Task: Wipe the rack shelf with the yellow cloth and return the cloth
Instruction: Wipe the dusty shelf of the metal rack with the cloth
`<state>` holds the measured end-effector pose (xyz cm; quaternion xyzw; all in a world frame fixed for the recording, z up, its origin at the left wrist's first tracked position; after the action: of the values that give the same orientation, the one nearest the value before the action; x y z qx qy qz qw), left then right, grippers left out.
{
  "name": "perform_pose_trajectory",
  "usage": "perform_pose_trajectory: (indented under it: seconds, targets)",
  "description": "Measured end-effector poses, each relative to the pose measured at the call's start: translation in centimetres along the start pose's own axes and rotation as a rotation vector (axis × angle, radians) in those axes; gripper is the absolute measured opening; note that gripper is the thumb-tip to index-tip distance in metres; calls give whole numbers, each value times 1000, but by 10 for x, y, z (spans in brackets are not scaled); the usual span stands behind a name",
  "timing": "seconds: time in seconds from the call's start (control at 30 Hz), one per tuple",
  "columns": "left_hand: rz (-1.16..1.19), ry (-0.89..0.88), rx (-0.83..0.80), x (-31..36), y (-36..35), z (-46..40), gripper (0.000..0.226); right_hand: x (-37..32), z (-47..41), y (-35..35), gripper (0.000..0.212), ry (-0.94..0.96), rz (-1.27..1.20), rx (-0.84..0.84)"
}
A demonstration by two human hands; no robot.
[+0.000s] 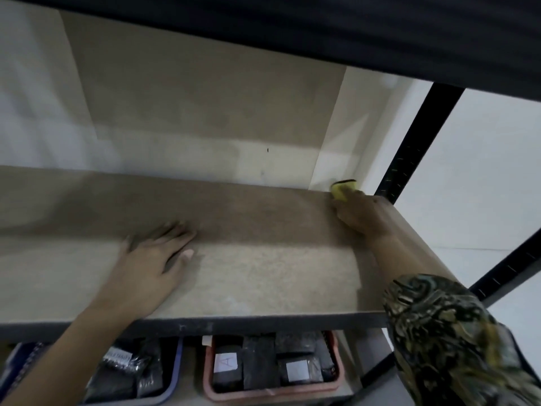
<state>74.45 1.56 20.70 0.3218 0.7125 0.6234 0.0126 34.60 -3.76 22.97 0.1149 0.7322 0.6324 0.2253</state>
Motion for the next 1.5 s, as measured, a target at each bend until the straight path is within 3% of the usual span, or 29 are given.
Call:
perform_pose_trajectory:
  seconds: [0.17, 0.3, 0.4, 0.5, 0.6, 0.7, 0.83, 1.0, 1.1, 1.2, 1.3, 1.37, 1.43, 1.5]
  targets:
    - [-13, 7, 16, -1, -2, -1, 46, -99, 63, -15, 47, 432, -198, -143]
    - [-37, 1, 16, 0, -2, -1, 59, -132, 139, -21, 51, 681, -200, -239]
    - [-36, -5, 19, -1, -2, -1, 60, -98, 140, 8, 47, 538, -300, -98]
    - [-32, -6, 23, -3, -4, -2, 54, -32, 99, 44, 46, 286, -328, 211]
    - [-37, -16, 21, -5, -6, -2, 42, 32, 54, 32, 47, -110, -199, 108]
    - [-37, -15, 12, -4, -5, -2, 49, 39, 29, 5, 47, -170, 30, 5]
    - [-46, -17, 16, -1, -4, -3, 59, -32, 12, -7, 41, 65, 32, 58]
    - [-38, -19, 14, 0, -4, -2, 60, -148, 76, -22, 38, 527, -230, -72]
    - [-50, -18, 11, 2, -2, -1, 60, -168, 124, -26, 42, 657, -309, -175]
    - [-38, -36, 33, -7, 9, 3, 59, -130, 130, -2, 43, 505, -449, -73]
    - [-72, -14, 47, -37, 29, 12, 61, -66, 107, 17, 42, 290, -242, 143]
    - [-124, 25, 30, -61, 41, 19, 65, -33, 91, 11, 41, 133, -55, 105]
    - [-140, 80, 12, -82, 49, 27, 68, -25, 79, -1, 44, -45, -40, 27]
    - [-140, 116, -25, -97, 53, 32, 71, -35, 65, -9, 46, -104, -34, 31]
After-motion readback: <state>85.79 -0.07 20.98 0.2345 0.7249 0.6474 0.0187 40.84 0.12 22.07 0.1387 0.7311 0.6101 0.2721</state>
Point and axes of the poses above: each hand's wrist, its own z-axis away from the middle knuckle, its own y-axis out of the back of the hand, x = y × z, the point moved 3 cm from there along -z, towards the middle knuckle, and after that the axes turned 5 degrees about -y, right-handed, at the moved point
